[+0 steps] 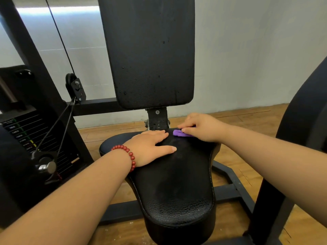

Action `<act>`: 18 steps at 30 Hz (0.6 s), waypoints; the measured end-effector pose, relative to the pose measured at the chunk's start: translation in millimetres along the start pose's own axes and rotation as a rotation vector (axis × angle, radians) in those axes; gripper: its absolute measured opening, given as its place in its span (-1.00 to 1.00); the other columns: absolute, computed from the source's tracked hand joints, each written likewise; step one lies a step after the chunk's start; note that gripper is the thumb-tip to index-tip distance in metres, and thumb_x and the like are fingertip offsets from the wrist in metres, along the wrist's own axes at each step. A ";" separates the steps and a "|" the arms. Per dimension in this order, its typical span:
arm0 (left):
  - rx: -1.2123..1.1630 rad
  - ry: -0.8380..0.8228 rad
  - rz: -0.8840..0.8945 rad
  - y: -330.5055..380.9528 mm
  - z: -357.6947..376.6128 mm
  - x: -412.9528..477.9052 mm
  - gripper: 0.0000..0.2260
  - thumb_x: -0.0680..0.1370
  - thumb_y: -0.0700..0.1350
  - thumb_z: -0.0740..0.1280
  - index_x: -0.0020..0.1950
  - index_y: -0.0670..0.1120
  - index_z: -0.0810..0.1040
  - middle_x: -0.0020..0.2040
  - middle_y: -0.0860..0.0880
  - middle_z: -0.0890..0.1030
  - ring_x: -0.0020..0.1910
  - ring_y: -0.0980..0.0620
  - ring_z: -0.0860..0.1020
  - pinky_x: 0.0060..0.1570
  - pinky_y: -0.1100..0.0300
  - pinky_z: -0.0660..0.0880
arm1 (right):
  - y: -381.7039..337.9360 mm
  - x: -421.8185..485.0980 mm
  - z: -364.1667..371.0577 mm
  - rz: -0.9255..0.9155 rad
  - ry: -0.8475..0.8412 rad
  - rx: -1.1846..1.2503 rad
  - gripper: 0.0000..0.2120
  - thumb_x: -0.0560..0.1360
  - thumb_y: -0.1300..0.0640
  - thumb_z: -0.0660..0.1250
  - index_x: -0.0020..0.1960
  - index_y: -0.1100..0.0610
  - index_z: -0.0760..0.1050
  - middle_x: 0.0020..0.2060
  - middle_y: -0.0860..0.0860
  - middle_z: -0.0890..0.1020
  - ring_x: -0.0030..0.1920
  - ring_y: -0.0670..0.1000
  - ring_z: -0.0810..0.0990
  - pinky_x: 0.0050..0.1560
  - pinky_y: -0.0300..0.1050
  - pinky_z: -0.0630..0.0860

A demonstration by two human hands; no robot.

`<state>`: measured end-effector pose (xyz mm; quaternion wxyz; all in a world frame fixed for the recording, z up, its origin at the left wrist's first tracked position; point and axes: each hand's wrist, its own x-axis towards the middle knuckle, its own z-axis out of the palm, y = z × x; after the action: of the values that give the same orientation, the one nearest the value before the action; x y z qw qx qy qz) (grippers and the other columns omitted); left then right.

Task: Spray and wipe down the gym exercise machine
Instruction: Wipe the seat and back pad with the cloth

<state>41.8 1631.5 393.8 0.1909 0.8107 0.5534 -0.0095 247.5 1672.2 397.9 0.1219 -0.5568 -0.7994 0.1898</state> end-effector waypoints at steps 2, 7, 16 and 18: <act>0.003 -0.001 0.002 0.3 -0.4 -0.2 -0.37 0.58 0.29 0.12 0.59 0.11 0.07 0.59 0.12 0.07 0.56 0.07 0.03 0.53 0.02 0.01 | -2.0 2.8 -7.2 0.059 -0.021 0.109 -0.73 0.56 0.05 0.37 0.25 -0.04 0.57 0.11 -0.13 0.54 0.09 -0.11 0.46 0.11 -0.21 0.36; 0.005 -0.004 0.003 3.2 -1.8 -2.4 -0.38 0.59 0.27 0.12 0.59 0.10 0.07 0.59 0.13 0.07 0.56 0.07 0.03 0.50 0.06 0.01 | -6.1 11.3 -11.3 0.145 -0.104 0.107 -0.79 0.50 0.05 0.44 0.12 0.02 0.60 0.03 -0.06 0.57 -0.03 -0.09 0.47 -0.08 -0.18 0.38; 0.012 -0.009 0.005 5.1 -3.0 -4.0 -0.38 0.59 0.27 0.11 0.59 0.08 0.07 0.59 0.12 0.06 0.56 0.07 0.03 0.51 0.04 0.00 | -5.7 10.7 4.2 -0.046 0.063 -0.184 -0.71 0.57 0.05 0.33 0.28 0.04 0.56 0.11 -0.01 0.58 0.10 -0.01 0.50 0.11 -0.12 0.46; 0.017 -0.007 0.008 4.9 -3.0 -3.2 -0.38 0.59 0.27 0.11 0.59 0.08 0.07 0.59 0.12 0.07 0.56 0.06 0.03 0.51 0.04 0.01 | -3.4 7.3 5.7 -0.097 0.080 -0.232 -0.67 0.57 -0.01 0.33 0.30 0.05 0.56 0.09 0.00 0.53 0.10 -0.01 0.46 0.13 -0.08 0.45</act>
<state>44.4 1628.1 398.8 0.1860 0.8143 0.5495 -0.0163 239.8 1677.1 394.2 0.0977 -0.5348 -0.8366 0.0675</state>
